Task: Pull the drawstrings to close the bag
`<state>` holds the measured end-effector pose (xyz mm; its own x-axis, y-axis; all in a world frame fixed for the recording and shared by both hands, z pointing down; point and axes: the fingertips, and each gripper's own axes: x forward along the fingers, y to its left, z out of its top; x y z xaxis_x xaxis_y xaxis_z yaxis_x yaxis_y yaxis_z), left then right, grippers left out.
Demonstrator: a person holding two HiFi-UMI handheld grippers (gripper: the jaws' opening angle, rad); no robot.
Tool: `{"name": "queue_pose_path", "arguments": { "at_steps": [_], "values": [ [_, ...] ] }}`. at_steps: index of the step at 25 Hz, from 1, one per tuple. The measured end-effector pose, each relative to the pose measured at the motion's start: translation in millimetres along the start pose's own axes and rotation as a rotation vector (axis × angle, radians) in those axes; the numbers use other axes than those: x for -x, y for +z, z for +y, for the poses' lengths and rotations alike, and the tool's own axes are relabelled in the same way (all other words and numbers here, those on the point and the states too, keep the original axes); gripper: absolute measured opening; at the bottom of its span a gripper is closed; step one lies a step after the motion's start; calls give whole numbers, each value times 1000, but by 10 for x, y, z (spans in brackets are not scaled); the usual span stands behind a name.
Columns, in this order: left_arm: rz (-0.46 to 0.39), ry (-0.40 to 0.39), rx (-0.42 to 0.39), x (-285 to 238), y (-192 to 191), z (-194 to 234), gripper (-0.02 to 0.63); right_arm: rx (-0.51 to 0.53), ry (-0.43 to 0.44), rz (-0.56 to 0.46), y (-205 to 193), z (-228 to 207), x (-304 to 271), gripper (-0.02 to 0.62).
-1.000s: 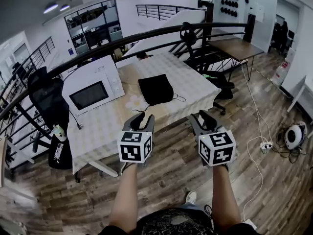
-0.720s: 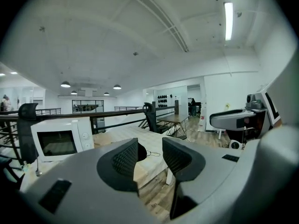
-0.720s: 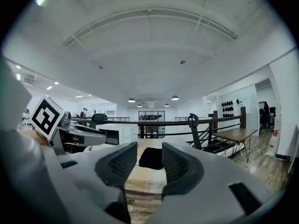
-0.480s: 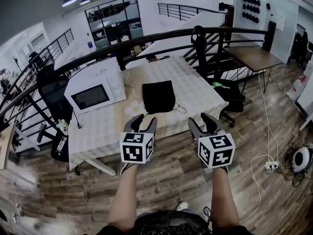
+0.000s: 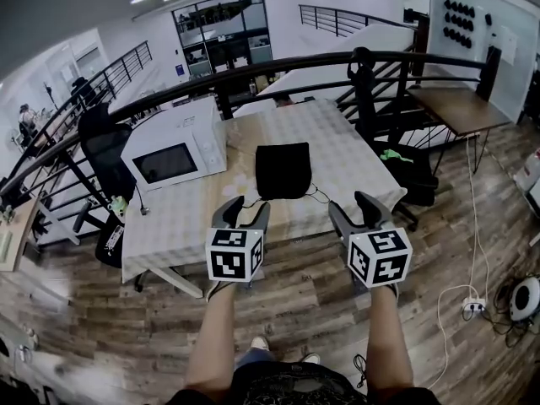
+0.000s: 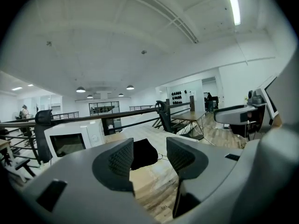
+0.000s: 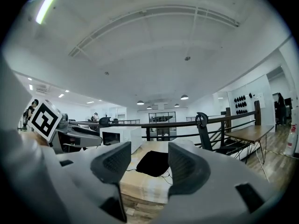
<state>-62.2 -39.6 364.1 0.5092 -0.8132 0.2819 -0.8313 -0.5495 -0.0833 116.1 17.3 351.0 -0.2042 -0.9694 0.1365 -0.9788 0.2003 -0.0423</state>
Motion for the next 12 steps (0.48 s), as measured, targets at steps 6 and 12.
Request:
{"name": "queue_pose_path", "arguments": {
  "at_steps": [6, 12],
  "values": [
    [2, 27, 28, -173, -36, 108, 221, 20, 28, 23, -62, -51, -223, 233],
    [-4, 38, 45, -489, -42, 208, 222, 46, 53, 37, -69, -152, -547, 233]
  ]
}}
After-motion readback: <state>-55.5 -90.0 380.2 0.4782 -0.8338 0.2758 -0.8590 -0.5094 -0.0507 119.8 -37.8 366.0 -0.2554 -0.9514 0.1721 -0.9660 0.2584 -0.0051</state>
